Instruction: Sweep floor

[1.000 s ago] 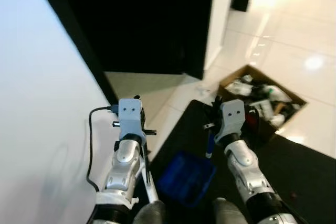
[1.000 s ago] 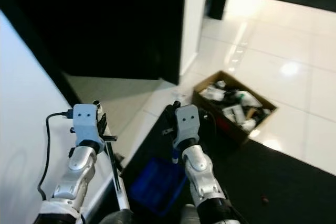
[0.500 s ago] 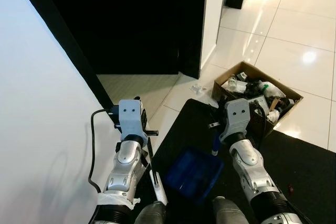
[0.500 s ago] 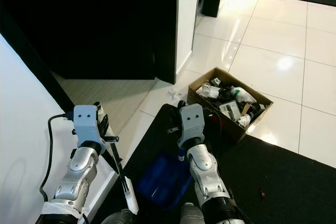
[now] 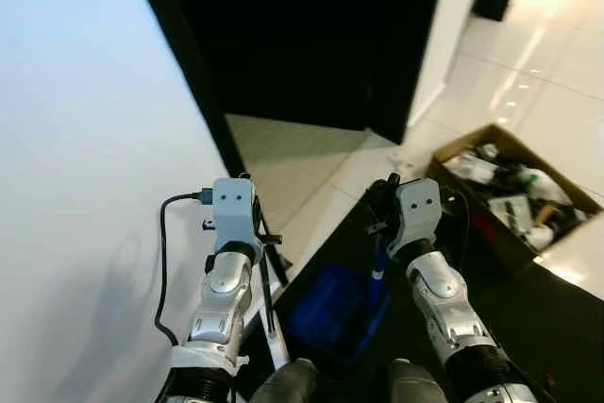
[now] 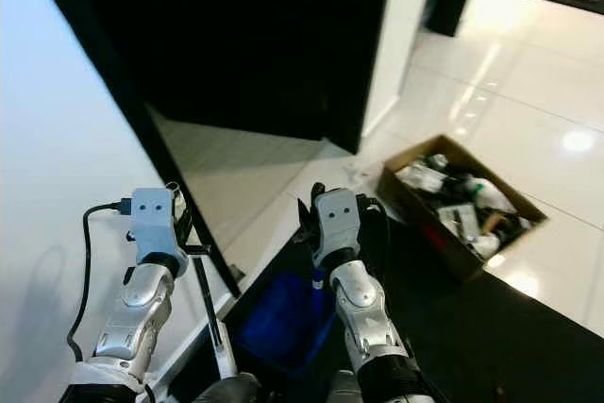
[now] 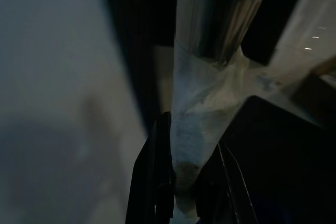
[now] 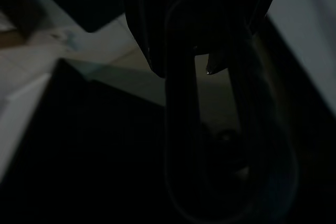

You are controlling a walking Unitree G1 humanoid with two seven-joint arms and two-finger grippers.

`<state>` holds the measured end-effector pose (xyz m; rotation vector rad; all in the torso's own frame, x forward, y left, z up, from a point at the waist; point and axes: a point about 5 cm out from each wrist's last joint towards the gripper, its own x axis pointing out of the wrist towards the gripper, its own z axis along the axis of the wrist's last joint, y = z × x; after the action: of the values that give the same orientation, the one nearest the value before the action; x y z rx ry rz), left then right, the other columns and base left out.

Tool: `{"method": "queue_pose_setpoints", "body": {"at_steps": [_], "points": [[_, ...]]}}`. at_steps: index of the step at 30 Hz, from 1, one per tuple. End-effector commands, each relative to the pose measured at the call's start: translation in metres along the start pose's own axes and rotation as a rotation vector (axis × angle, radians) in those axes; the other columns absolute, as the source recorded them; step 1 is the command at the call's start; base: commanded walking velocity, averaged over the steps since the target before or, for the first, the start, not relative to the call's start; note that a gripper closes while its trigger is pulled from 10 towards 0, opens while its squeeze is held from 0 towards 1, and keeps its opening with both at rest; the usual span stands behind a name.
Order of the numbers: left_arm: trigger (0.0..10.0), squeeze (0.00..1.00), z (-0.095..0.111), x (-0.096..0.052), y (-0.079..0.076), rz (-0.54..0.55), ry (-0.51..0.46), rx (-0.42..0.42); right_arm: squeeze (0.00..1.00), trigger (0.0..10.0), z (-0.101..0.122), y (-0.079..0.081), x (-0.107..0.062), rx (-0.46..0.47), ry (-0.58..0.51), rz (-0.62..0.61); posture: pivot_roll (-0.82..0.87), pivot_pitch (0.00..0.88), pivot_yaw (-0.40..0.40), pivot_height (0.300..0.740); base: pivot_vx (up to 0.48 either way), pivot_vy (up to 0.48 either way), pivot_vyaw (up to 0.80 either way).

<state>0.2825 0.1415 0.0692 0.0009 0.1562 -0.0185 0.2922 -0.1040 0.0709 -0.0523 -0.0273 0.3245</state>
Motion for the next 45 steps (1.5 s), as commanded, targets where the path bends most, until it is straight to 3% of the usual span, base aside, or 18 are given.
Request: {"method": "queue_pose_setpoints", "body": {"at_steps": [1,45], "points": [[10.0,0.00,0.0017,-0.0007,0.0018,0.006,-0.006,0.016,0.00,10.0,0.0044,0.0001,0.0012,0.006,-0.023,0.000,-0.04,0.093,0.055,0.740,0.000,0.000,0.79],[10.0,0.00,-0.0002,0.0018,0.0038,0.011,0.010,0.027,0.00,10.0,0.0045,0.0034,0.0029,0.012,-0.021,0.024,-0.04,0.087,0.061,0.740,0.000,0.000,0.79]]}}
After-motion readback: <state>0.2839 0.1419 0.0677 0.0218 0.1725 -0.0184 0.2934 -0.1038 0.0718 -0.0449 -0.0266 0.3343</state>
